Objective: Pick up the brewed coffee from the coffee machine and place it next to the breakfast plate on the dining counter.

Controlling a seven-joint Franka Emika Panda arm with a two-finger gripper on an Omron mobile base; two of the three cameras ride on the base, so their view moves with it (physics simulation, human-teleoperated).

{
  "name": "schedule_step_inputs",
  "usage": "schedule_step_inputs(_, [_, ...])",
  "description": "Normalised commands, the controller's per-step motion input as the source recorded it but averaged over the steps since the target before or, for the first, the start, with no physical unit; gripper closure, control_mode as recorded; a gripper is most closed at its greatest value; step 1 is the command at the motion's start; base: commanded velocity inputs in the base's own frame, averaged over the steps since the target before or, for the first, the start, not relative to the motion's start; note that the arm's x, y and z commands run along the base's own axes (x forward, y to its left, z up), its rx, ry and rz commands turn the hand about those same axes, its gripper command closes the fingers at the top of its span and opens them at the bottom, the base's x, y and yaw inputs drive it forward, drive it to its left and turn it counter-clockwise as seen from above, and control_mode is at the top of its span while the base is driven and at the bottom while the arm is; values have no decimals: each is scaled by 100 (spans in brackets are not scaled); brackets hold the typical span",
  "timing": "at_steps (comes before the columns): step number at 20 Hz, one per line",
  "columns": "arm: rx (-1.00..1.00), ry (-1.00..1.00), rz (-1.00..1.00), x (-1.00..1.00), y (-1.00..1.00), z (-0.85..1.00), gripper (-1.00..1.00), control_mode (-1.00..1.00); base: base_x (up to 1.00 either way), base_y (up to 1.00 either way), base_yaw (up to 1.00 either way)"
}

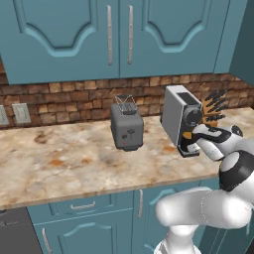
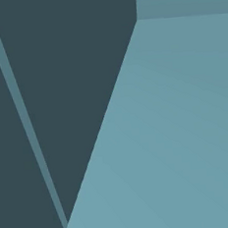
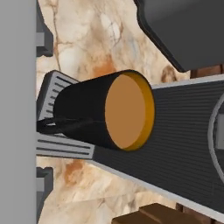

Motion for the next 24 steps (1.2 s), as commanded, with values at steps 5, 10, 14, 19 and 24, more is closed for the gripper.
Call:
schedule_step_inputs(5, [0, 0, 8, 20, 0, -16, -100, -100, 0, 0, 0])
schedule_step_inputs(10, [0, 0, 6, 21, 0, -14, -100, -100, 0, 0, 0])
schedule_step_inputs(14, [0, 0, 5, 23, 0, -15, -100, -100, 0, 0, 0])
schedule_step_inputs(19, [0, 0, 6, 20, 0, -19, 100, -100, 0, 0, 0])
schedule_step_inputs(24, [-2, -3, 5, -23, 15, -3, 100, -100, 0, 0, 0])
